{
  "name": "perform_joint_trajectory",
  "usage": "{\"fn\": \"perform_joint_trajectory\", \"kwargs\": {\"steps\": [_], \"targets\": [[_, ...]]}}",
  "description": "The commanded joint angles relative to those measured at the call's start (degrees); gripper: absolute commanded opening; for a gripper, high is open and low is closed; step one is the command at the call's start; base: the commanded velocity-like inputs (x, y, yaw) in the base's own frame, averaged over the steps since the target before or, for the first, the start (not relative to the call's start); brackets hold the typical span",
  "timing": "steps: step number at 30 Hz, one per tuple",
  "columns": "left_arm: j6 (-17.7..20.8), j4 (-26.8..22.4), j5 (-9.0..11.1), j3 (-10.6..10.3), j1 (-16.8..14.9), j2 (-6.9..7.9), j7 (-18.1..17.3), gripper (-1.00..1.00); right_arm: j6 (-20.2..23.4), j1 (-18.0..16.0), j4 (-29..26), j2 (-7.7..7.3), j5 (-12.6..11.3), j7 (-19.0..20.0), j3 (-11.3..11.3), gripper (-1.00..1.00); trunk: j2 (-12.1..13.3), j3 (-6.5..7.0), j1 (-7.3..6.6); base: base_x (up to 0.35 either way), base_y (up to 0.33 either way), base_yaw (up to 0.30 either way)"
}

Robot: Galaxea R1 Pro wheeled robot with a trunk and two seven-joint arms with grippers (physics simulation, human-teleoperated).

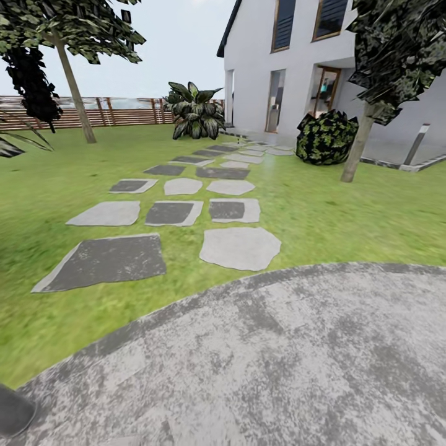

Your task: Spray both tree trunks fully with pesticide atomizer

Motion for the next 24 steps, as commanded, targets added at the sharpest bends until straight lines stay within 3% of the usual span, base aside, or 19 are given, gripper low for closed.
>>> {"fn": "perform_joint_trajectory", "kwargs": {"steps": [1, 24], "targets": [[0.00, 0.00, 0.00, 0.01, 0.00, 0.02, 0.01, 1.00, 0.01, 0.00, 0.01, 0.00, -0.02, 0.00, -0.01, 1.00, 0.00, 0.00, 0.00, 0.340, 0.000, 0.000], [0.00, 0.00, -0.09, -0.14, 0.00, 0.27, -0.03, 1.00, 0.05, 0.00, 0.03, -0.06, 0.11, -0.01, -0.11, 1.00, 0.00, 0.00, 0.00, 0.340, 0.000, 0.000]]}}
